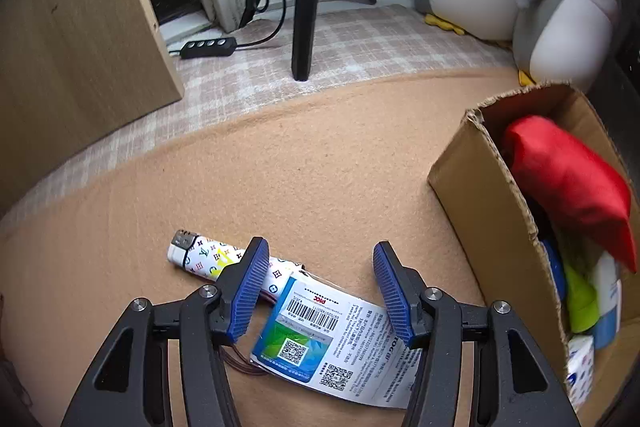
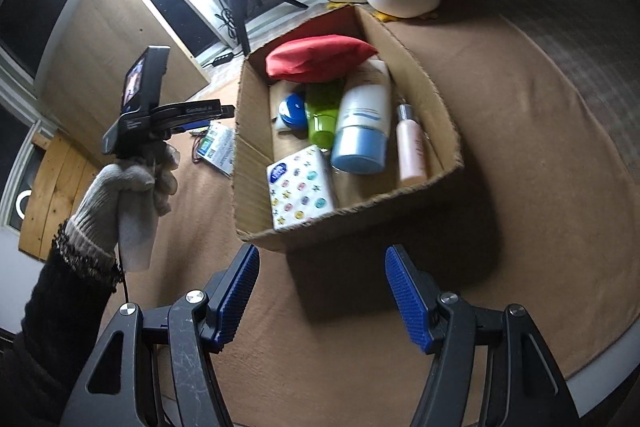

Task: Organize objects
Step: 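Move the left tool toward the white card package on the floor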

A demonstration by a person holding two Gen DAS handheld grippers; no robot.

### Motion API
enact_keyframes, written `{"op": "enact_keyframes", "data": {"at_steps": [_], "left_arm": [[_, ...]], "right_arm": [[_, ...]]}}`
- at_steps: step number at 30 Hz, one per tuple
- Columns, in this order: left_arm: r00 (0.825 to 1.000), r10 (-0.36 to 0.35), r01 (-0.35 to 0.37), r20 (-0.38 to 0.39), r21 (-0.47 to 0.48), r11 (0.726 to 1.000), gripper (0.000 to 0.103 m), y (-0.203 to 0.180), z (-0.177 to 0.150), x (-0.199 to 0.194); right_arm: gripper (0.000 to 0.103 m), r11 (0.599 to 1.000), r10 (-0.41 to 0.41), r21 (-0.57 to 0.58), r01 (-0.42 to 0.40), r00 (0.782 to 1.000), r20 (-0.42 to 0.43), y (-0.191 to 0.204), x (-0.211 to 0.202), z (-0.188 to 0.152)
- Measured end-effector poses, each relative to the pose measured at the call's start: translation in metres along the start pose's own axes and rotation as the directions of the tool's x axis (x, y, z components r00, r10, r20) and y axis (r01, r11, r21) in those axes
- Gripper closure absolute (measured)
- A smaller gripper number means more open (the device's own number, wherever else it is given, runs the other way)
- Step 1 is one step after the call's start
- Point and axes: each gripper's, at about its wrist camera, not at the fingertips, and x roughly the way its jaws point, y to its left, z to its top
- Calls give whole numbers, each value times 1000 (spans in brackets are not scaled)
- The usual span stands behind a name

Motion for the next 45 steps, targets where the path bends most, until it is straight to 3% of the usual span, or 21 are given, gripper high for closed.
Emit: {"op": "enact_keyframes", "data": {"at_steps": [6, 10, 15, 21, 28, 34, 39, 45], "left_arm": [[1000, 27, -28, 9, 109, 994, 45, -14, -23, -8], [999, -35, 35, 4, 78, 996, 47, -5, -48, -16], [998, -55, 54, 13, 89, 995, 47, 0, -82, -31], [992, -123, 123, -2, 26, 992, 48, 18, -112, -50], [987, -124, 134, 103, -96, 986, 48, 71, -139, -107], [991, -117, 124, 69, -107, 986, 48, 101, -176, -115], [986, -156, 165, 66, -156, 974, 49, 113, -172, -105], [983, -180, 181, 17, -96, 979, 52, 93, -145, -77]], "right_arm": [[41, 1000, 8, 6, -8, 1000, -6, 1, 0, -1], [41, 999, 29, -15, -29, 1000, -8, 13, 3, 2], [41, 998, 51, -41, -52, 999, -16, 31, 7, 5], [41, 993, 78, -83, -80, 996, -33, 57, 15, 1], [41, 981, 118, -150, -127, 991, -67, 88, 24, -11], [41, 965, 146, -193, -177, 976, -164, 117, 55, -24], [41, 967, 128, -191, -168, 970, -206, 131, 80, -28], [41, 968, 87, -209, -136, 969, -231, 140, 99, -35]]}}
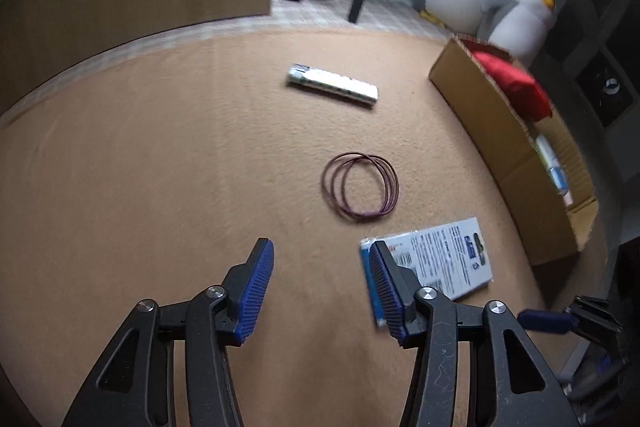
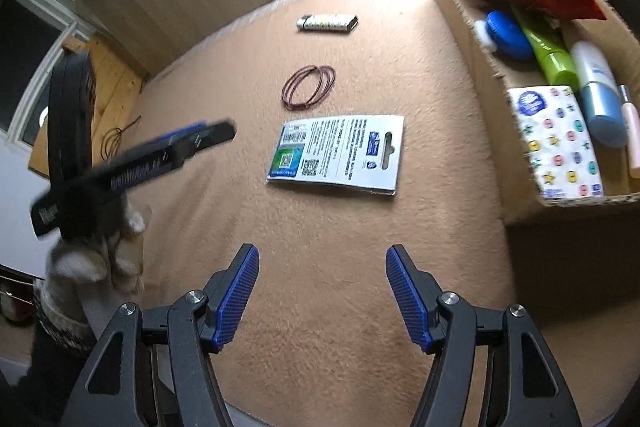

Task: Organize objects
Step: 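Move the left tool toward the white card package on the floor, then move the right tool over the white card package and close on it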

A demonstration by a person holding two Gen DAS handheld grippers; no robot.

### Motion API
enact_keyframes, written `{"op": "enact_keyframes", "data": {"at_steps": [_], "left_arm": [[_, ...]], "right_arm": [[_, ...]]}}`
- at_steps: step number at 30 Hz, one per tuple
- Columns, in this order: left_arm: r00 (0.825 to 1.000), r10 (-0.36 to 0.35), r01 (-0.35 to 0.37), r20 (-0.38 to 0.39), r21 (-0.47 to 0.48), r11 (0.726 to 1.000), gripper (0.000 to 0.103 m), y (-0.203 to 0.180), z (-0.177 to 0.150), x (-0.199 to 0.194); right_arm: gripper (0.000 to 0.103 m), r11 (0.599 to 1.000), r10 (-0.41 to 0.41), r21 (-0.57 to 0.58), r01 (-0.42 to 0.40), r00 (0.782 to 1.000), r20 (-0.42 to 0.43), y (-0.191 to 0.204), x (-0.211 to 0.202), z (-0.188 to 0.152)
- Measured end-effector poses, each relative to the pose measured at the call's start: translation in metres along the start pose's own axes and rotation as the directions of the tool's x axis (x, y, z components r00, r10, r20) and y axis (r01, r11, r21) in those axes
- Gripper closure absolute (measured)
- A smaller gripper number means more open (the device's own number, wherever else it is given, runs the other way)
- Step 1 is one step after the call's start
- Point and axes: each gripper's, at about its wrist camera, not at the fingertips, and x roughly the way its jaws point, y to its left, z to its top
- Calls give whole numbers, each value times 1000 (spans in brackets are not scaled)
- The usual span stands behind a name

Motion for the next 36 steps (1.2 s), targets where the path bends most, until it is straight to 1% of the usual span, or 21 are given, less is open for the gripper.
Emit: {"op": "enact_keyframes", "data": {"at_steps": [2, 3, 5, 6, 9, 10, 12, 15, 17, 20, 22, 26, 29, 32, 33, 36], "left_arm": [[999, 39, -38, -24, 42, 998, 60, -6, 5, 12], [998, 58, -56, -34, 60, 997, 61, -9, 6, 17], [997, 65, -61, -52, 79, 995, 61, -11, 8, 24], [996, 74, -70, -41, 90, 993, 61, -12, 8, 24], [996, 80, -75, -43, 119, 990, 61, -16, 10, 26], [996, 80, -72, -47, 139, 988, 62, -18, 10, 26], [996, 59, -44, -67, 199, 979, 62, -25, 3, 24], [996, 54, -32, -75, 276, 961, 62, -36, -13, 19], [996, 26, 1, -90, 286, 958, 62, -40, -23, 15], [996, -12, 38, -94, 279, 959, 62, -45, -39, 7], [994, -50, 72, -93, 259, 963, 62, -49, -50, 2], [991, -115, 127, -67, 206, 970, 62, -58, -74, -8], [986, -151, 159, -69, 137, 978, 62, -51, -83, -15], [994, -97, 102, -49, 110, 989, 60, -38, -93, -30], [996, -84, 88, -41, 98, 991, 60, -32, -95, -36], [998, -58, 58, -6, 23, 998, 60, -5, -99, -54]], "right_arm": [[41, 1000, -1, -3, 1, 1000, -3, 1, 3, 0], [41, 1000, -6, -4, 6, 1000, -2, 1, 3, 0], [41, 1000, -12, -7, 12, 1000, 3, 1, 4, 1], [41, 1000, -14, -7, 14, 1000, 4, 2, 4, 3], [41, 1000, -14, -17, 14, 1000, 2, 3, 4, 2], [41, 1000, -12, -21, 12, 1000, 1, 3, 5, 3], [41, 1000, -12, -20, 11, 1000, -7, 3, 8, 4], [41, 1000, 11, 12, -11, 1000, -11, -3, 12, 9], [41, 998, 39, 55, -39, 999, -8, -10, 13, 15], [41, 992, 66, 105, -66, 998, 5, -17, 13, 24], [41, 990, 70, 124, -70, 998, 4, -20, 16, 29], [41, 988, 66, 138, -65, 998, -6, -20, 24, 39], [40, 992, 44, 115, -43, 999, -10, -14, 30, 47], [40, 995, 40, 92, -38, 999, -15, -8, 35, 56], [40, 996, 21, 85, -20, 1000, -14, -6, 36, 58], [40, 998, -58, 38, 58, 998, 4, 5, 32, 59]]}}
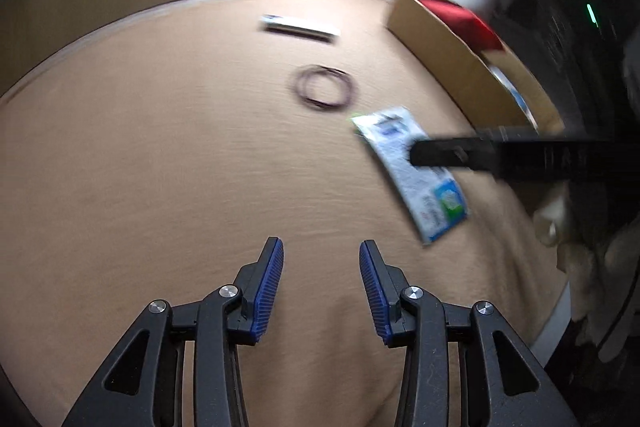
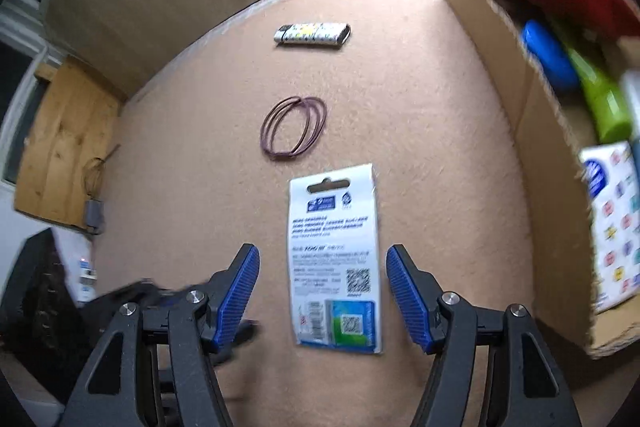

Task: Organize objects
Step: 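Move the right tool over the white card package and close on it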

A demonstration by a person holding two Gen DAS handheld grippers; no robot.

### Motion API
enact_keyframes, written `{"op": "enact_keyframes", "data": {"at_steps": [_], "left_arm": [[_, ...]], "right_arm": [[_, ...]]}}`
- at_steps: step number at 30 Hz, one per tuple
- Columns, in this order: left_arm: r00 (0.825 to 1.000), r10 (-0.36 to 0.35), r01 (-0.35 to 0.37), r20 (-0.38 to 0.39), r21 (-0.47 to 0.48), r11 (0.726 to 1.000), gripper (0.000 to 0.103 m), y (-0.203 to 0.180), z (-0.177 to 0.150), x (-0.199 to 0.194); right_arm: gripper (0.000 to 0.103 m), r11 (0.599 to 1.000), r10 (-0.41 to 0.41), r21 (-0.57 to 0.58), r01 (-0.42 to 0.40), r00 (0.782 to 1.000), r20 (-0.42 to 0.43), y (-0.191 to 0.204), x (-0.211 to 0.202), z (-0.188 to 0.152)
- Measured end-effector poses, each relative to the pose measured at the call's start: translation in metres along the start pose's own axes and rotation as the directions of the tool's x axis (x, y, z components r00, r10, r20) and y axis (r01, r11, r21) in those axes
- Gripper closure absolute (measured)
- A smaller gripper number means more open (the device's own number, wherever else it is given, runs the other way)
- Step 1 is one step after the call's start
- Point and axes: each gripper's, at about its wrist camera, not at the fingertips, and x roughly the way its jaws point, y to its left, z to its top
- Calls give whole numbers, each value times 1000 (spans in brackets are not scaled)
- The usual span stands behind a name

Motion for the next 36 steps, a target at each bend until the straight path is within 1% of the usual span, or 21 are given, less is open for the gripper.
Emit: {"op": "enact_keyframes", "data": {"at_steps": [4, 6, 11, 18, 22, 26, 32, 36], "left_arm": [[999, 24, -21, 28, -93, 995, 59, 28, -4, -18], [999, 39, -34, 38, -118, 992, 57, 37, -5, -23], [998, 35, -27, 51, -151, 988, 53, 58, -3, -28], [999, 12, -4, 44, -176, 984, 52, 67, -13, -31], [999, 3, 5, 44, -183, 983, 52, 71, -15, -30], [999, -2, 10, 40, -183, 983, 52, 71, -12, -25], [1000, -11, 16, 29, -178, 984, 52, 71, -9, -21], [1000, -11, 15, 26, -174, 985, 52, 69, -7, -18]], "right_arm": [[39, 992, -98, -84, 97, 995, -2, 18, 4, -5], [39, 987, -120, -105, 118, 993, -12, 24, 10, -7], [38, 977, -177, -122, 173, 984, -19, 31, 22, -7], [38, 951, -254, -184, 247, 967, -13, 40, 31, -8], [38, 944, -265, -205, 258, 964, -7, 40, 31, -9], [49, 937, -279, -217, 273, 960, 4, 41, 30, -10], [50, 949, -248, -199, 244, 969, 9, 35, 25, -14], [50, 952, -235, -192, 237, 971, 32, 37, 15, -18]]}}
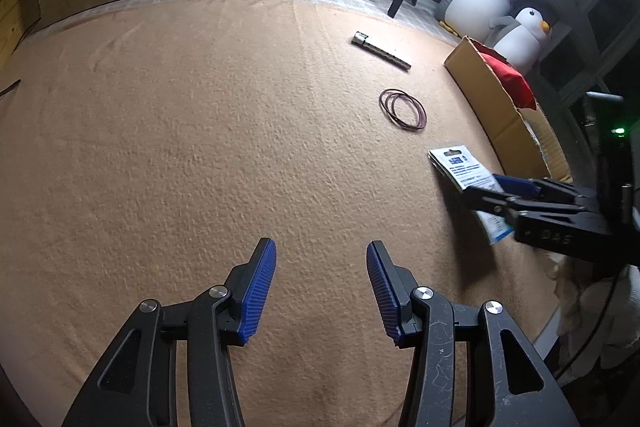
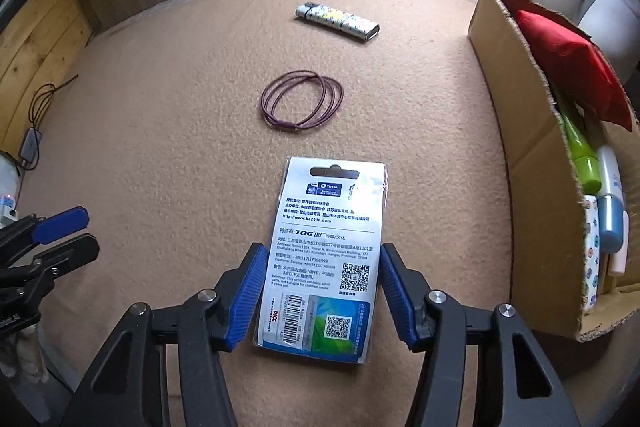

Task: Organize objects
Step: 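Move the right tool over the white card package and close on it, then carry the card package with the right tool into the box and release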

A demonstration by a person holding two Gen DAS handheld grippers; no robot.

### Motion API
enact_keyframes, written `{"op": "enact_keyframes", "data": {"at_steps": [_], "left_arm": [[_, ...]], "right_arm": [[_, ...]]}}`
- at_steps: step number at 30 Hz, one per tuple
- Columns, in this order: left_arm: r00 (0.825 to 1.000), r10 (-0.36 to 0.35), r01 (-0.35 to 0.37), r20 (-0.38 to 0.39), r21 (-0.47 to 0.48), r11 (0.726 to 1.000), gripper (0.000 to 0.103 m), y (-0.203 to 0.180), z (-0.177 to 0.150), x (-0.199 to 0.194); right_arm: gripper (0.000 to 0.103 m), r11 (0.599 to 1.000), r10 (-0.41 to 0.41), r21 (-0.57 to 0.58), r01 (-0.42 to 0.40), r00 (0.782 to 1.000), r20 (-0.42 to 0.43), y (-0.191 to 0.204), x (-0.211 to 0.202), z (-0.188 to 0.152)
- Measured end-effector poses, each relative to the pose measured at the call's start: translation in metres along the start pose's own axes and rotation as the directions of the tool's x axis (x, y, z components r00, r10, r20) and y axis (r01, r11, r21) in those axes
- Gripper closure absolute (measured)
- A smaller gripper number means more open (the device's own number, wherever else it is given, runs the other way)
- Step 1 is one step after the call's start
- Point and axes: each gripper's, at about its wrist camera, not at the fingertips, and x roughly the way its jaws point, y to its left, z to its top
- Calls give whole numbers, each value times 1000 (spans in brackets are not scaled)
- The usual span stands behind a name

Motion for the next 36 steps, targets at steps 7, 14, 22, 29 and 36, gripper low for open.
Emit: {"op": "enact_keyframes", "data": {"at_steps": [7, 14, 22, 29, 36], "left_arm": [[1000, -2, 2, -10, 5, 1000, 52, -8, 6, 9], [1000, -2, 2, -13, 13, 1000, 52, -18, 7, 16], [1000, -3, 3, -10, -7, 1000, 52, -13, 6, 17], [1000, -8, 8, -2, -15, 1000, 52, -11, 6, 16], [1000, -17, 18, 3, -19, 1000, 52, -8, 5, 15]], "right_arm": [[83, 1000, 20, 13, -21, 998, 67, -15, -31, 5], [83, 995, 74, 65, -75, 997, 19, -35, -16, 8], [43, 995, 96, 2, -96, 994, -45, -13, -2, 9], [41, 998, 25, -59, -33, 992, -121, 4, 16, 9], [41, 993, -20, -116, 3, 990, -139, 11, 21, 7]]}}
